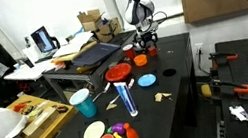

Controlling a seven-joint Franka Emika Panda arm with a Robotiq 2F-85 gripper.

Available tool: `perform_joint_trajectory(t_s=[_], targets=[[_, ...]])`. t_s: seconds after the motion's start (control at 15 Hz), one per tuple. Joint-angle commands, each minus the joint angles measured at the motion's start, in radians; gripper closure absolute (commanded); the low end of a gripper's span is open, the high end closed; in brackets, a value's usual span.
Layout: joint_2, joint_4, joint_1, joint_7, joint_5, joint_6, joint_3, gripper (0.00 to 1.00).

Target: Move the orange block to the right

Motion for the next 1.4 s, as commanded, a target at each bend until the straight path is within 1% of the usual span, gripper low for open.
perform_joint_trajectory(t_s=[0.0, 0.13, 0.33, 0.53, 0.8, 1.0, 1.33], targets=[[-0.074, -0.068, 0.033, 0.015, -0.012, 0.048, -0.015, 0.00], [-0.127, -0.104, 0.054, 0.004, -0.026, 0.065, -0.011, 0.00], [-0.221, -0.155, 0.091, -0.002, -0.056, 0.059, -0.011, 0.00], [-0.326, -0.213, 0.131, 0.005, -0.114, 0.044, -0.014, 0.00], [-0.476, -0.314, 0.171, 0.001, -0.180, 0.039, 0.002, 0.00], [-0.597, -0.406, 0.203, -0.004, -0.224, 0.042, 0.030, 0.00], [-0.794, -0.550, 0.236, -0.050, -0.236, 0.041, 0.121, 0.00]])
